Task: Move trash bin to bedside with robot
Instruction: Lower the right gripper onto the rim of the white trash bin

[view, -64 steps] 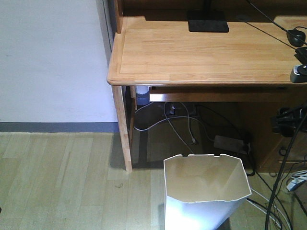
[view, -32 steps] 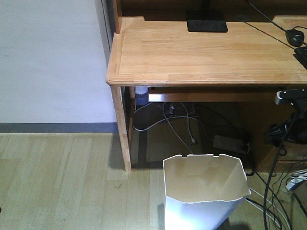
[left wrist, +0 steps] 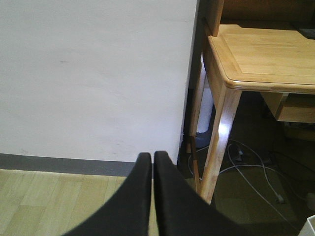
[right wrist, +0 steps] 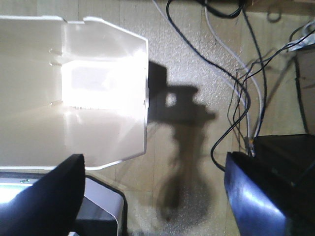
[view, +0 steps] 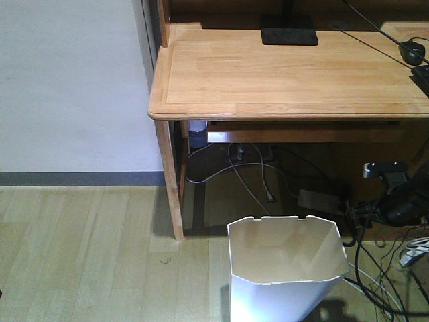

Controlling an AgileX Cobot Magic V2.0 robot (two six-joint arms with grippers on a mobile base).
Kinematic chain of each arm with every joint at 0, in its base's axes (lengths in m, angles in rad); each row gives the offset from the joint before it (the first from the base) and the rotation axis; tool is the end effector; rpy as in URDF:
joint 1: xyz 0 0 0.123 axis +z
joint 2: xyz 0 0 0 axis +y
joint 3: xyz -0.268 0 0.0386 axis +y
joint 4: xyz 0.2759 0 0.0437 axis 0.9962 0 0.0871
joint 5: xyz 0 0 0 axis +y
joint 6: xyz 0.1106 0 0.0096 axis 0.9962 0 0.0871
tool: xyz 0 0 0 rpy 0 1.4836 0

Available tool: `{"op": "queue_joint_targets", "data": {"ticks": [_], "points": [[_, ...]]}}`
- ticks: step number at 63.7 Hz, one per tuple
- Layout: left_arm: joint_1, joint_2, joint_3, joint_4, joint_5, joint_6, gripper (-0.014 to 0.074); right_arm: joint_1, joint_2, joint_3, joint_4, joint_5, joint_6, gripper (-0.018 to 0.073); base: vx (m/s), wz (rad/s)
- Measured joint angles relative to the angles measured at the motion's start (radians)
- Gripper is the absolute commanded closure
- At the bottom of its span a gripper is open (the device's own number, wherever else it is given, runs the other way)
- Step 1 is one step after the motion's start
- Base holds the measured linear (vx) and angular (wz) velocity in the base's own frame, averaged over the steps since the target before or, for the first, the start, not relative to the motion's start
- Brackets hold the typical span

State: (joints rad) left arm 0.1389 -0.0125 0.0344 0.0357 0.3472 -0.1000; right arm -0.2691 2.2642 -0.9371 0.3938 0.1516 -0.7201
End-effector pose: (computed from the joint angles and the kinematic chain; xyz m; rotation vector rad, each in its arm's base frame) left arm 0.1136 0.0173 0.1650 -0.1983 1.8423 0.0617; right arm 0.3207 -0.0818 -0.0616 -0.0983 2.9407 -0.0016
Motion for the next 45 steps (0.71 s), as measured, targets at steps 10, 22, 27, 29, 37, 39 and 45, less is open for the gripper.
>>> {"op": "queue_joint_targets", "data": {"ticks": [10,22,27,29,37,39,45], "points": [[0.0,0.0,0.0,0.0,0.0,0.0,0.0603,0.0,0.125,-0.08,0.0,-0.006,-0.008,-0.0003,0.0,0.0],[0.0,0.0,0.0,0.0,0.0,0.0,0.0603,0.016,0.27,-0.184,0.0,0.004,-0.032,-0.0045,0.0,0.0],[0.0,0.0,0.0,0.0,0.0,0.0,0.0603,0.041,0.32,-0.227,0.0,0.005,-0.039,-0.0057,0.0,-0.01],[0.0,0.0,0.0,0.0,0.0,0.0,0.0603,0.056,0.34,-0.245,0.002,0.007,-0.039,-0.0056,0.0,-0.01],[0.0,0.0,0.0,0.0,0.0,0.0,0.0603,0.092,0.419,-0.323,0.011,0.023,-0.038,-0.0052,0.0,0.0],[0.0,0.0,0.0,0.0,0.0,0.0,0.0603,0.097,0.437,-0.342,0.012,0.029,-0.038,-0.0049,0.0,0.0],[0.0,0.0,0.0,0.0,0.0,0.0,0.0603,0.102,0.49,-0.393,0.018,0.044,-0.032,-0.0042,0.0,0.0]]}}
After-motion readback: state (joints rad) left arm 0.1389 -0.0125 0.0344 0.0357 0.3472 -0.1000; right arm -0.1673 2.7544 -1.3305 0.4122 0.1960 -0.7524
